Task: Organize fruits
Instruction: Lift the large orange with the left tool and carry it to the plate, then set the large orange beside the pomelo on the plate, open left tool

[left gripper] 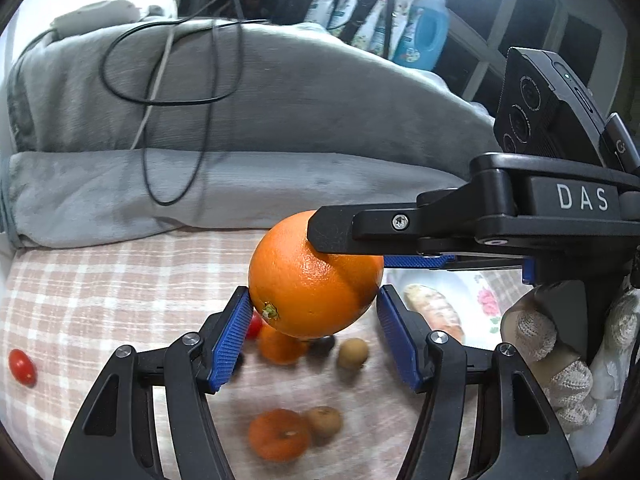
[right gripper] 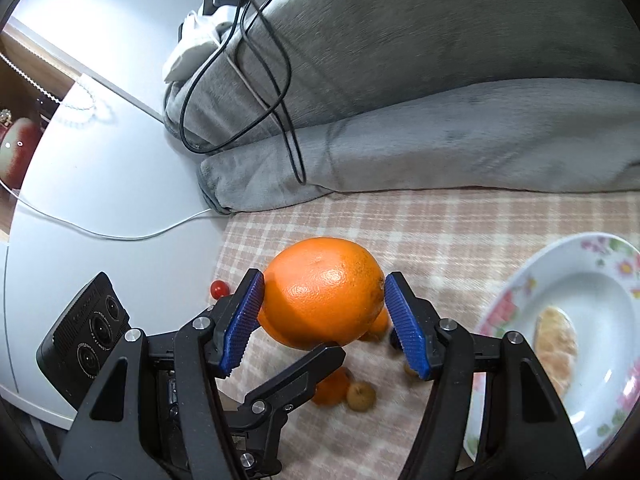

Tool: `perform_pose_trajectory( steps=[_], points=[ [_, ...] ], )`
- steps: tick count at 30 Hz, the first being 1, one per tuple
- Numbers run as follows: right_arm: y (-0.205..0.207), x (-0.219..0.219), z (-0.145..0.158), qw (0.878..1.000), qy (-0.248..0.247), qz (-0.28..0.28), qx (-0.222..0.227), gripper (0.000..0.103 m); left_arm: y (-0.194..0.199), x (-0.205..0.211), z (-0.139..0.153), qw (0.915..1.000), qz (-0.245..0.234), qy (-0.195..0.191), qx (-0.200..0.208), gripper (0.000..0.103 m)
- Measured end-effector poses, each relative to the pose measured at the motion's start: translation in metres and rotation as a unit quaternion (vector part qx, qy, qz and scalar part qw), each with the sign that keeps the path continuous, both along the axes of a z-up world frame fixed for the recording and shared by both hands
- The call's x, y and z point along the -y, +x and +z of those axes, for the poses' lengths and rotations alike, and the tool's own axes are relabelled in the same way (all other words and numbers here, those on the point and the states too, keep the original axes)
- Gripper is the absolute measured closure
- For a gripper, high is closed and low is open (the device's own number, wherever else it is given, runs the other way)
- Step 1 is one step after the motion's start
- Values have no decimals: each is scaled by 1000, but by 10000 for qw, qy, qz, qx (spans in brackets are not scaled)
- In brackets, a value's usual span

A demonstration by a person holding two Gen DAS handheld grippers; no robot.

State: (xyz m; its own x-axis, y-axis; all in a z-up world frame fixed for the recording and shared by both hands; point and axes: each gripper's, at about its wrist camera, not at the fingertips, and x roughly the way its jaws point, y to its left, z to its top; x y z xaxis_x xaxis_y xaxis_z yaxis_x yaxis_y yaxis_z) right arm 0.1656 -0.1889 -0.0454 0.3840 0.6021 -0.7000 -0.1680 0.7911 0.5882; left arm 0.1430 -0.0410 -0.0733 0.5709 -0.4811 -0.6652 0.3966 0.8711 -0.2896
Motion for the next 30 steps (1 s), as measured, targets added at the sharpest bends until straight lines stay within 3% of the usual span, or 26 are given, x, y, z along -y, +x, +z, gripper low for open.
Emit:
perform_pose_trajectory(
  steps=[14,30],
  points=[
    [-43,64,6,9992,-20,-397,81,37,-27,62,6,9990,-440,-10,68,39],
    [-70,139,-8,9953,66,-963,-62,37,-39,127,-5,9950,-992,74,-39,42]
  ],
)
